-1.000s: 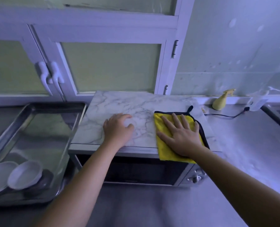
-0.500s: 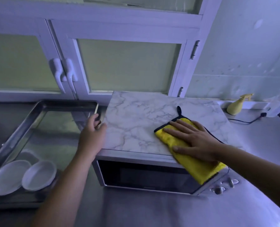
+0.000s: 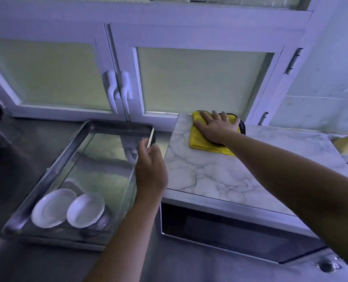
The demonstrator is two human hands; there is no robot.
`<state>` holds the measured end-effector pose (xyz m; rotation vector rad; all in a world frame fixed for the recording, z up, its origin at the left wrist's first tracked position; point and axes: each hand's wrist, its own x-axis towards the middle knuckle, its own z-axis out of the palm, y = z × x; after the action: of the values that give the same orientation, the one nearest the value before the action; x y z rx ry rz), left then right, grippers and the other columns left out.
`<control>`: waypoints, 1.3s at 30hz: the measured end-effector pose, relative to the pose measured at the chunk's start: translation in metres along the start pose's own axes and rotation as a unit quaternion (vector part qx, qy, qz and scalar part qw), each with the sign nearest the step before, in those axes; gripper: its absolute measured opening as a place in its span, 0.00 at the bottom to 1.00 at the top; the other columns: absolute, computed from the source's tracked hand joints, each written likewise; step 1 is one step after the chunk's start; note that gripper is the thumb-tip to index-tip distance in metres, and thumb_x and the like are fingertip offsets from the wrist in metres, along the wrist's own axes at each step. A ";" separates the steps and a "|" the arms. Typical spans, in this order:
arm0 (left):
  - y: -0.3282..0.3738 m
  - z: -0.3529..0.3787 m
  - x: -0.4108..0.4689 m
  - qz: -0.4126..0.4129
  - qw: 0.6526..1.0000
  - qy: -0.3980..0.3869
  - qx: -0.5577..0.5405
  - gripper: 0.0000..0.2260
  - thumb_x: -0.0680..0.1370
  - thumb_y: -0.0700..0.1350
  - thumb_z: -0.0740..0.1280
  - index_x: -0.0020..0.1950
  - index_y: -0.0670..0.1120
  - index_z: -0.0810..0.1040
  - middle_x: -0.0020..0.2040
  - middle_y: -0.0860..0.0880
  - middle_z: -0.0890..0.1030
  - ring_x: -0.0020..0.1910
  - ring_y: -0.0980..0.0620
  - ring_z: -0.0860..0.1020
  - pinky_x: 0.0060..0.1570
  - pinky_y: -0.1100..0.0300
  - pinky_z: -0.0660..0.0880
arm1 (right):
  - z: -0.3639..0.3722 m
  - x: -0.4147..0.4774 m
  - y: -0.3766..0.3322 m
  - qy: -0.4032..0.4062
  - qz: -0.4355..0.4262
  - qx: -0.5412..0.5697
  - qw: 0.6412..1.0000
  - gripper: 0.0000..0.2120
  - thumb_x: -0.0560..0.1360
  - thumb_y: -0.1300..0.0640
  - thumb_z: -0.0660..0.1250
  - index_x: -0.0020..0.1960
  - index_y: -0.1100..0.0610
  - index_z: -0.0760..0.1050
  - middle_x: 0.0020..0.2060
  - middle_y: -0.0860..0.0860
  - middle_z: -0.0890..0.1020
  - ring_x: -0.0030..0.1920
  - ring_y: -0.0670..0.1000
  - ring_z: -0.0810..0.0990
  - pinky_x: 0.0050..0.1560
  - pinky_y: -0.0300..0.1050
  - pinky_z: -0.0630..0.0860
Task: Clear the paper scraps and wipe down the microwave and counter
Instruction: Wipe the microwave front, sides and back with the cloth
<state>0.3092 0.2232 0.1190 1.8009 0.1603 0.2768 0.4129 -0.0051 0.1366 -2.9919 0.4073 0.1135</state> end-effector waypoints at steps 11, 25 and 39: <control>0.011 -0.005 -0.003 -0.030 0.998 0.000 -0.056 0.20 0.83 0.56 0.54 0.71 0.47 0.68 0.65 0.46 0.77 0.60 0.50 0.75 0.59 0.55 0.70 | 0.019 -0.087 -0.079 0.002 -0.155 -0.007 0.988 0.37 0.70 0.22 0.37 0.77 0.32 0.49 0.81 0.46 0.49 0.81 0.55 0.44 0.71 0.74 0.41; 0.020 -0.004 -0.043 0.282 0.926 -0.083 0.239 0.13 0.76 0.43 0.66 0.58 0.38 0.81 0.56 0.40 0.82 0.58 0.39 0.78 0.62 0.46 0.71 | 0.030 -0.249 0.055 0.064 -0.185 -0.038 0.980 0.38 0.71 0.22 0.45 0.76 0.30 0.34 0.81 0.41 0.47 0.81 0.49 0.43 0.77 0.65 0.41; 0.053 0.094 -0.223 0.320 0.906 -0.270 0.067 0.12 0.78 0.38 0.68 0.62 0.41 0.79 0.61 0.47 0.79 0.65 0.50 0.74 0.68 0.50 0.69 | 0.035 -0.333 0.295 0.168 -0.121 0.122 0.971 0.39 0.71 0.33 0.65 0.77 0.40 0.55 0.78 0.42 0.59 0.80 0.50 0.55 0.76 0.53 0.60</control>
<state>0.1182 0.0651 0.1263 1.9560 -0.8360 0.2163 0.0116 -0.1955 0.0997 -2.7827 0.0741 -0.4377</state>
